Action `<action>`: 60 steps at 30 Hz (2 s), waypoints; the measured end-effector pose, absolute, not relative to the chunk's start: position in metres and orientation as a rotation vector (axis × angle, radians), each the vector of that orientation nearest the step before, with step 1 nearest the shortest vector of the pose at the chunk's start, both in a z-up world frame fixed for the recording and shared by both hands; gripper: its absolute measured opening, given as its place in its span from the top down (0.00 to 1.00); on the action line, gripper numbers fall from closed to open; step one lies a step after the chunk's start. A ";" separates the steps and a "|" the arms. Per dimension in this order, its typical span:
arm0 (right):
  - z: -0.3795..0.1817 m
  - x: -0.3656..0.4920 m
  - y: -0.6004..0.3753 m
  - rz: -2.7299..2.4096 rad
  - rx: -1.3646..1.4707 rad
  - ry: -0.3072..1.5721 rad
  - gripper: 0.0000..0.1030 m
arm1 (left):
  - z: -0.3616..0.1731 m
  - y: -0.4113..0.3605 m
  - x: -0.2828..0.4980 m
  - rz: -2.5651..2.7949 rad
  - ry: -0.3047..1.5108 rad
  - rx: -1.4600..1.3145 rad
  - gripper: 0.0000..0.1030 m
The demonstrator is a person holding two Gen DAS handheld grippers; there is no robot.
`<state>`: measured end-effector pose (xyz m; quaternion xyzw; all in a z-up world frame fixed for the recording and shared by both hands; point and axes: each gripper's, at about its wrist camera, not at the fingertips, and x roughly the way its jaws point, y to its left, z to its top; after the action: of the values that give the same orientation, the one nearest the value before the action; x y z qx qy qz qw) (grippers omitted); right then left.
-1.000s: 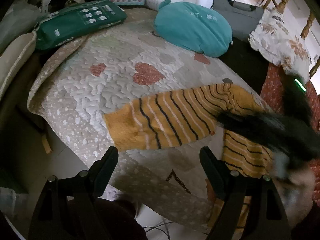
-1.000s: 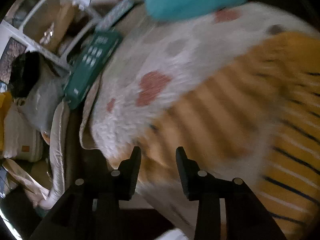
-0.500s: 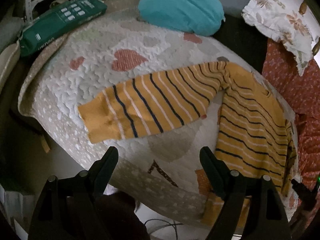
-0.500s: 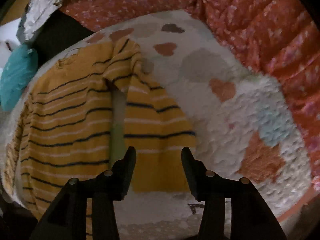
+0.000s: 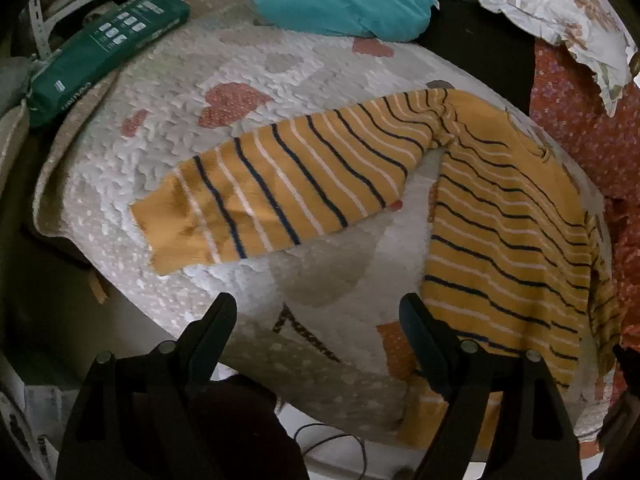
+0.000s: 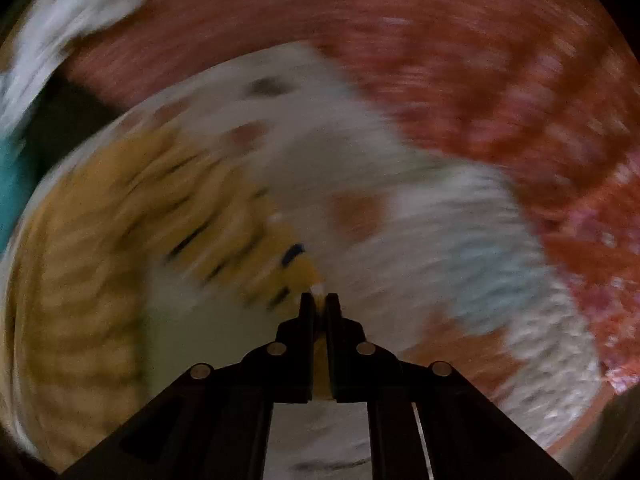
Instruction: Fold small clothes
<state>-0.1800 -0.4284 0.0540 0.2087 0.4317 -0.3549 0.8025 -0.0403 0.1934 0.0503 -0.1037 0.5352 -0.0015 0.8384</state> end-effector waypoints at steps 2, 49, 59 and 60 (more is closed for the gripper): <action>0.056 -0.189 -0.458 -0.832 0.517 0.932 0.92 | 0.049 0.189 -0.037 -0.015 1.142 -0.214 0.20; 0.023 -0.236 -0.199 -0.046 0.728 1.147 0.88 | 0.031 0.136 -0.108 -0.360 1.389 -0.339 0.93; -0.008 -0.268 -0.196 -0.035 0.768 1.274 0.88 | 0.002 0.150 -0.147 -0.345 1.466 -0.368 0.93; -0.008 -0.268 -0.198 -0.028 0.789 1.266 0.88 | 0.003 0.152 -0.145 -0.345 1.464 -0.381 0.93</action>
<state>-0.2681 -0.1977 -0.0083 0.3590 0.5760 -0.0126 0.7343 -0.1455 0.1516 0.0031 -0.1718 0.6606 -0.1556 0.7140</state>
